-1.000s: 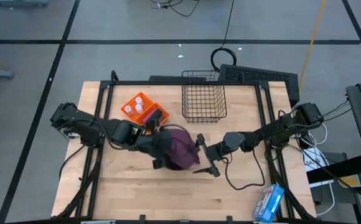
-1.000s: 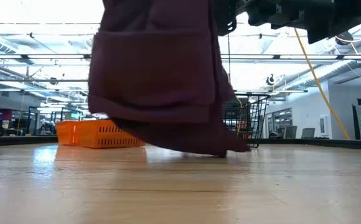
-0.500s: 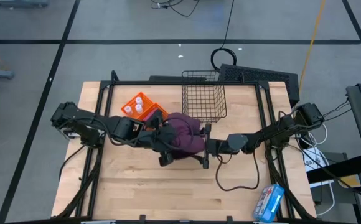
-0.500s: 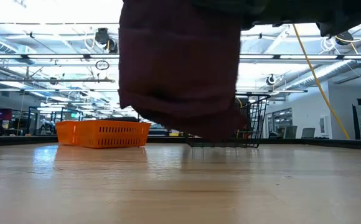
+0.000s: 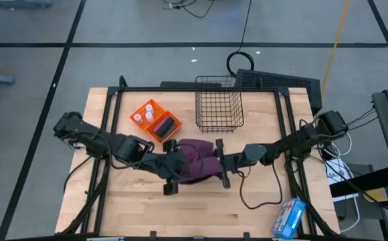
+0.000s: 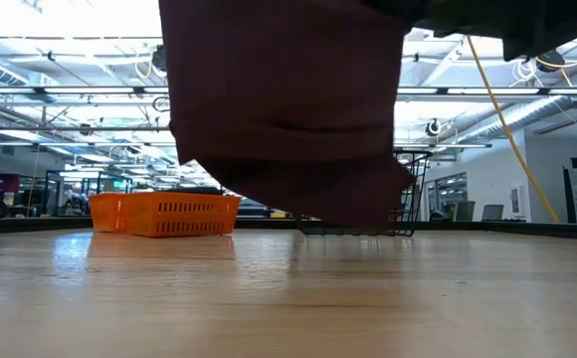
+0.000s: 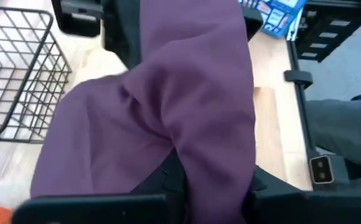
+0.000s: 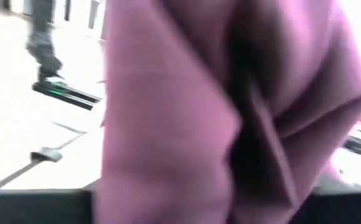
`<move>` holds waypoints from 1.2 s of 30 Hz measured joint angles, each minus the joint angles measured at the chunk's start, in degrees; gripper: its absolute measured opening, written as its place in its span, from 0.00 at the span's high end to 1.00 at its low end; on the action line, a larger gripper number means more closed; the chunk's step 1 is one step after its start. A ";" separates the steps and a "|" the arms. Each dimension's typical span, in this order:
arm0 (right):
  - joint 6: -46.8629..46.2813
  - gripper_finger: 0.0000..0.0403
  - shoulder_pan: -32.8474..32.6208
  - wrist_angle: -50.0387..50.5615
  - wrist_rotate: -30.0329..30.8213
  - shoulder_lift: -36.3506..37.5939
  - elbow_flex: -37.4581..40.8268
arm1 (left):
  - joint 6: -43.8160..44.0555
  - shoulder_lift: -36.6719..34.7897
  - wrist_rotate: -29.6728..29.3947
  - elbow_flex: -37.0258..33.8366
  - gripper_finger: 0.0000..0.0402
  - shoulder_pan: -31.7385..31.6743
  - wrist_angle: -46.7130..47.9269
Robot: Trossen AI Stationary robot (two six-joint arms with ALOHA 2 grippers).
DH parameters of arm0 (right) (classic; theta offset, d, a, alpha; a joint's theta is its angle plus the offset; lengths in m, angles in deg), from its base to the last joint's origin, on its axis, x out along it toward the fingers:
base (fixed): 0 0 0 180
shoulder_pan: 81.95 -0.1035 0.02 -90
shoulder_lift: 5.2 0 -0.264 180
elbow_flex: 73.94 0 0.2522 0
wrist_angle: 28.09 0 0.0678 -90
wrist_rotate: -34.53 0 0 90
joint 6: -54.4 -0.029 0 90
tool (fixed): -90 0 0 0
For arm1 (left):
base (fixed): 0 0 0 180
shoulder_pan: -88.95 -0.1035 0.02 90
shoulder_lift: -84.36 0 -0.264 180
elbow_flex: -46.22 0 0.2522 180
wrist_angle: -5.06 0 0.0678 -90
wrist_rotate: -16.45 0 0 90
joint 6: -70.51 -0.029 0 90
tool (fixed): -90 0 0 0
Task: Pick & Place Medicine items
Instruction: Put the purple patient gown into the black mesh basket
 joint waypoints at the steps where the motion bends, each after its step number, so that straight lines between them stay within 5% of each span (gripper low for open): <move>1: -0.14 0.61 0.00 -0.02 -1.73 0.00 0.00 | -0.02 0.00 0.02 0.00 0.84 0.06 -0.44; 4: 0.16 0.90 0.08 0.02 -6.46 0.00 0.00 | 0.09 -0.08 0.12 0.00 0.71 -0.01 -2.36; 5: 0.25 0.92 0.20 0.07 -7.51 0.00 0.00 | 0.29 -0.45 0.41 0.00 0.66 -0.11 -2.56; 11: -3.13 0.91 0.95 1.68 -5.99 -0.03 0.03 | -5.10 -6.63 6.02 1.67 0.46 -1.45 2.25; 19: -4.18 0.92 5.78 3.54 -5.97 5.54 -0.83 | -15.20 -20.91 5.69 2.45 0.36 -2.68 5.00; 29: -7.49 0.92 29.67 19.20 -14.17 22.76 -5.77 | -26.02 -29.25 -2.74 -2.39 0.35 -2.76 5.39; 36: -10.62 0.92 49.21 21.73 -24.98 21.02 -5.90 | -27.87 -29.53 -6.51 -5.59 0.36 -4.47 6.68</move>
